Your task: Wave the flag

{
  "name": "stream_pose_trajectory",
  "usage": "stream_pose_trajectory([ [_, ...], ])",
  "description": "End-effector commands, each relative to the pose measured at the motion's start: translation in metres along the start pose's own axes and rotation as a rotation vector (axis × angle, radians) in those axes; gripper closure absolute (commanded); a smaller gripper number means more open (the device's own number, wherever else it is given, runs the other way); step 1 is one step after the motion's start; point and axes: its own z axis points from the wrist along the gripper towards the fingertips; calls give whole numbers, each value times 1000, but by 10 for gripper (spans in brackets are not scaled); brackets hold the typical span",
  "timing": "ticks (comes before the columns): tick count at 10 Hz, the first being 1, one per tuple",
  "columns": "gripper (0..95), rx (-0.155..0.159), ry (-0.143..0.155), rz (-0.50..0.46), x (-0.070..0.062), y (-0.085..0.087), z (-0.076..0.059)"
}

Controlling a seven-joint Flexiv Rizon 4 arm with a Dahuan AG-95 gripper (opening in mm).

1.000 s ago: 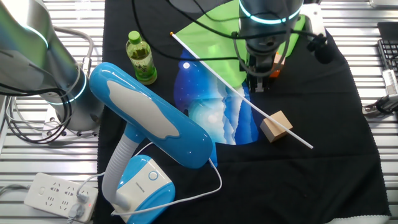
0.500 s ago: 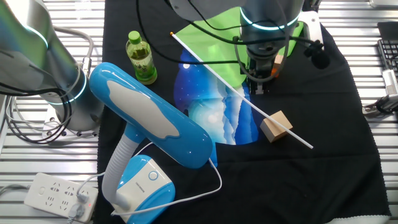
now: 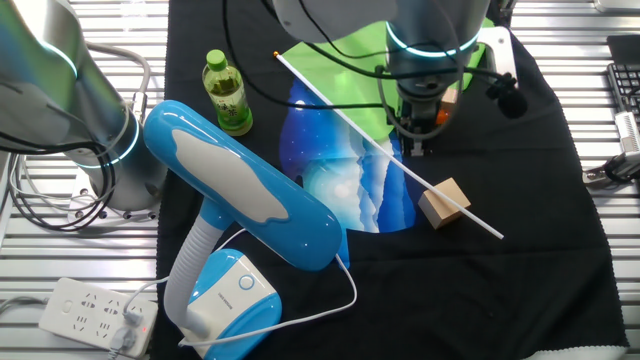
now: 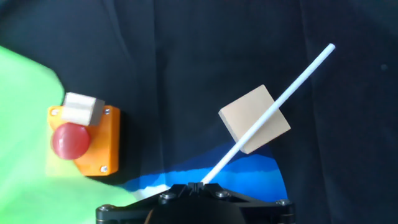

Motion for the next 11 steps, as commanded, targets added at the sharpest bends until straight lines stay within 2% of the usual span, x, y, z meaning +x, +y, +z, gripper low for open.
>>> stream_pose_trajectory([
  [1,950,2,1,3,-2,-1,5],
  [4,950,3,3,10,-7,0,9],
  [10,950,-13,-3,221,-11,0,12],
  [11,950,-27,-4,243,-11,0,12],
])
